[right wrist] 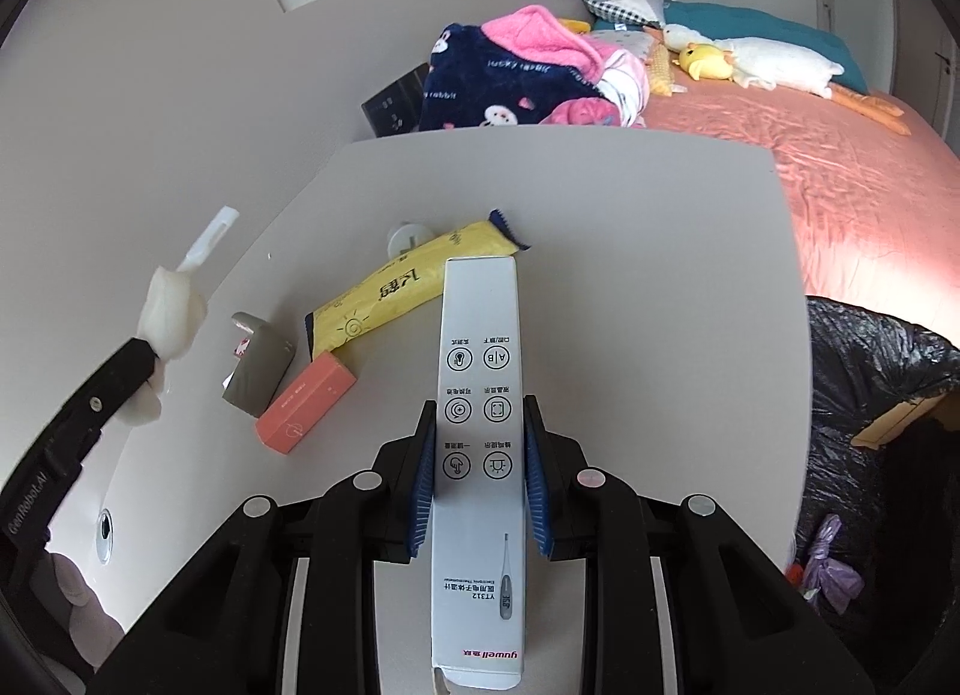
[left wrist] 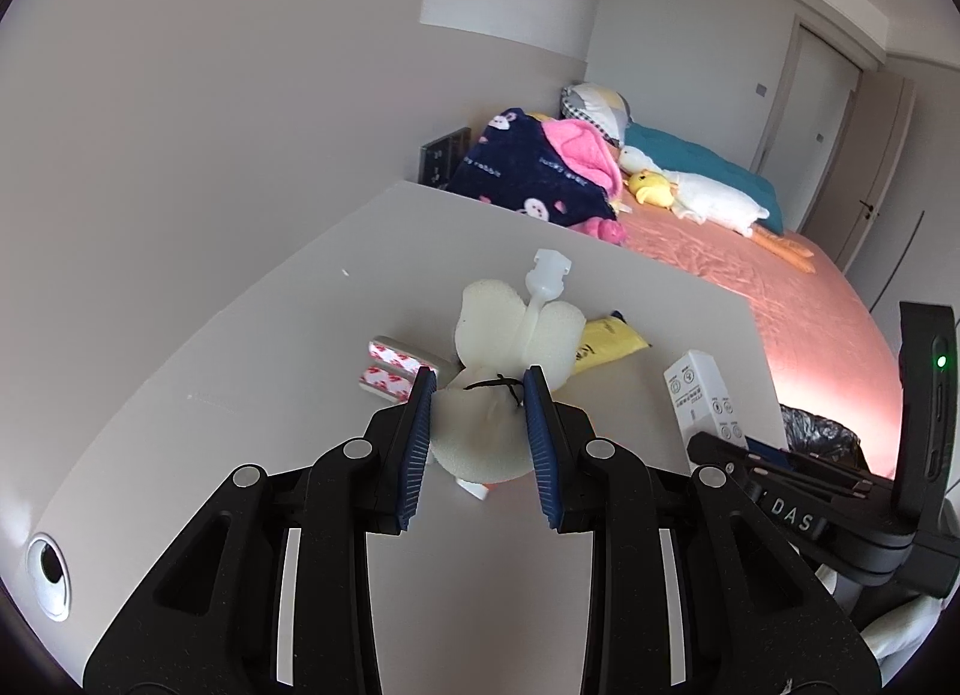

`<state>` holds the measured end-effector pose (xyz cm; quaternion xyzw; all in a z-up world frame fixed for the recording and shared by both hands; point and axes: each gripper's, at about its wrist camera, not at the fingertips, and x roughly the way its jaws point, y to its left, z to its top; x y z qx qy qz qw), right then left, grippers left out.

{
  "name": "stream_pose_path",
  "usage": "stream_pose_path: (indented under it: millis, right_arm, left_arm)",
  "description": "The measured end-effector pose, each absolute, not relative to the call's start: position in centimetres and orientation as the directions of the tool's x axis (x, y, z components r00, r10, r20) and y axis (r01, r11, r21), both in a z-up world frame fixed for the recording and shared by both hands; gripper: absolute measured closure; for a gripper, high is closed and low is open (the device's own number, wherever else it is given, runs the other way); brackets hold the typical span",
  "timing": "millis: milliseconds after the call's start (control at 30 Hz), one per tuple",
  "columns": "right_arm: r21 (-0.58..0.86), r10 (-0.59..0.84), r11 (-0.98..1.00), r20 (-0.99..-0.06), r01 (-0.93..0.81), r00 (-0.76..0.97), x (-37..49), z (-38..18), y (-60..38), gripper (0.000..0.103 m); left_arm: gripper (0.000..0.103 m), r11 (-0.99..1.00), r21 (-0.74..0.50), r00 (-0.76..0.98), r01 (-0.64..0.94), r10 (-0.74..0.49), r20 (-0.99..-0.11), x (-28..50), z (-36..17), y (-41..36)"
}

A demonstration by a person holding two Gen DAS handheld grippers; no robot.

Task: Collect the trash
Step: 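Carry the plush toy and thermometer box over the bin and open both grippers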

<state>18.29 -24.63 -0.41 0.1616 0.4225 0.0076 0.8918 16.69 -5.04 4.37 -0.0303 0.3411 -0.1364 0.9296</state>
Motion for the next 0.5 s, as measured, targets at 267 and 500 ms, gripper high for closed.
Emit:
stream_pose_path:
  millis: [267,500]
  right_arm:
    - [0.285,0.123,0.949,-0.728,0.135,0.674,16.1,0.6,-27.3,0.075]
    - [0.289,0.107,0.945,-0.717,0.154,0.689,14.5,1.1,-29.7,0.075]
  left_arm:
    - [0.073,0.948,-0.143,0.711,0.286,-0.309,-0.632,15.2,4.0,-8.5]
    - [0.073,0.932,-0.138,0.693,0.336,-0.343,-0.634,14.0,3.9,-11.4]
